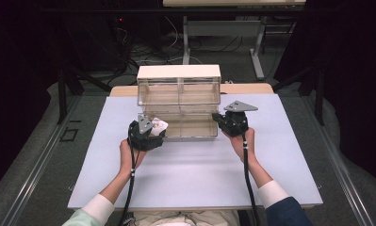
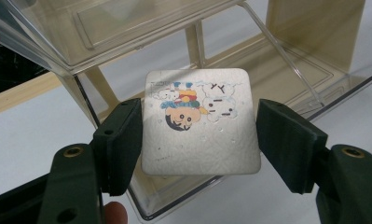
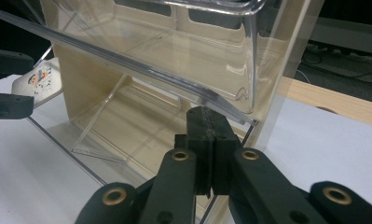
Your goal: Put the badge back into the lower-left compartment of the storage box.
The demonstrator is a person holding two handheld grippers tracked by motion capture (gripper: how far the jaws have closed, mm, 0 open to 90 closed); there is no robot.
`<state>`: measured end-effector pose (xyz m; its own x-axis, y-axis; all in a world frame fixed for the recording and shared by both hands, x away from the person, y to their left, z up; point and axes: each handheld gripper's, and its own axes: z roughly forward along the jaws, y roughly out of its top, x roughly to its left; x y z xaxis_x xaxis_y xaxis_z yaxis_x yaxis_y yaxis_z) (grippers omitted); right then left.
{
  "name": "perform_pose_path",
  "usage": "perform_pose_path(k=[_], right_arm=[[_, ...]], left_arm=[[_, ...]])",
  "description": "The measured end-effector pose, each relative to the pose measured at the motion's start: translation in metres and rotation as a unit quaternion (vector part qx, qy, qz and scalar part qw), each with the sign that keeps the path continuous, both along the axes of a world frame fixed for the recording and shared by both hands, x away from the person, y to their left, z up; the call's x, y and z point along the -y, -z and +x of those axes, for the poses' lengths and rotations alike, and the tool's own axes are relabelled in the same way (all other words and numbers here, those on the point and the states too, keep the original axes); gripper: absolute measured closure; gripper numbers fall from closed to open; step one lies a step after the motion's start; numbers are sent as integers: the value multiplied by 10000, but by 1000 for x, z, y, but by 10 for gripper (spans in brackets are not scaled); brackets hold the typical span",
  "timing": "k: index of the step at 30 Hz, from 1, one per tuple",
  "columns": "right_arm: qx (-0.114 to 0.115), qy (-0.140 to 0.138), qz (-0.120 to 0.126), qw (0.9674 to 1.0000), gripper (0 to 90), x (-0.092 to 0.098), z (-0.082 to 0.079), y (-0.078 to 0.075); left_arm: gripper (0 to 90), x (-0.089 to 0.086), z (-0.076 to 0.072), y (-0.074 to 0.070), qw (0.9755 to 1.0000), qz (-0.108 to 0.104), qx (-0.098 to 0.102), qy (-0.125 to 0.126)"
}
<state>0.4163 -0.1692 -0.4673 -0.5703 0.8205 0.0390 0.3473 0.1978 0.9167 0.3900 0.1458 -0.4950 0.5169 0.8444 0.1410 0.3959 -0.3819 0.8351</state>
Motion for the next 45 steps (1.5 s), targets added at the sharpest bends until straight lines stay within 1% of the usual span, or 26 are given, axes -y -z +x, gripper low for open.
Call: perform_pose_path(k=[2, 3, 5, 9, 10, 15, 17, 18, 23, 27, 29, 32, 37, 45], right_arm=[[-4, 2, 2, 10000, 900, 0, 0, 0], [-3, 0, 2, 10000, 900, 0, 0, 0], [-2, 5, 1, 10000, 900, 0, 0, 0], [-7, 4, 2, 10000, 900, 0, 0, 0], [-10, 5, 6, 10000, 900, 0, 0, 0], [-15, -2, 5, 10000, 900, 0, 0, 0], [-25, 16, -10, 10000, 900, 0, 0, 0], [-27, 15, -11, 10000, 900, 0, 0, 0], [-31, 11, -12, 10000, 900, 0, 0, 0], [-13, -13, -5, 10000, 900, 1, 0, 0], [-11, -11, -9, 10000, 900, 0, 0, 0], [-12, -10, -6, 10000, 900, 0, 0, -1], [-19, -4, -20, 10000, 900, 1, -1, -1], [-19, -6, -20, 10000, 900, 1, 0, -1]], left_arm=[[335, 0, 0, 0, 10000, 3, 12, -15], [335, 0, 1, 0, 10000, 48, 43, 2], [335, 1, 1, 1, 10000, -13, 61, -26], [335, 1, 3, 2, 10000, -19, 77, -33], [335, 1, 3, 3, 9999, -49, 91, -58], [335, 2, 6, 4, 9999, 4, 115, -56], [335, 4, 6, 5, 9999, -23, 119, -70], [335, 4, 7, 5, 9999, 8, 143, -51], [335, 5, 9, 7, 9998, 16, 188, -68], [335, 6, 10, 7, 9998, 55, 196, -56], [335, 7, 10, 8, 9997, 66, 218, -92], [335, 7, 12, 10, 9997, 31, 204, -117], [335, 7, 12, 11, 9996, 67, 235, -120], [335, 8, 14, 13, 9996, 86, 228, -124]])
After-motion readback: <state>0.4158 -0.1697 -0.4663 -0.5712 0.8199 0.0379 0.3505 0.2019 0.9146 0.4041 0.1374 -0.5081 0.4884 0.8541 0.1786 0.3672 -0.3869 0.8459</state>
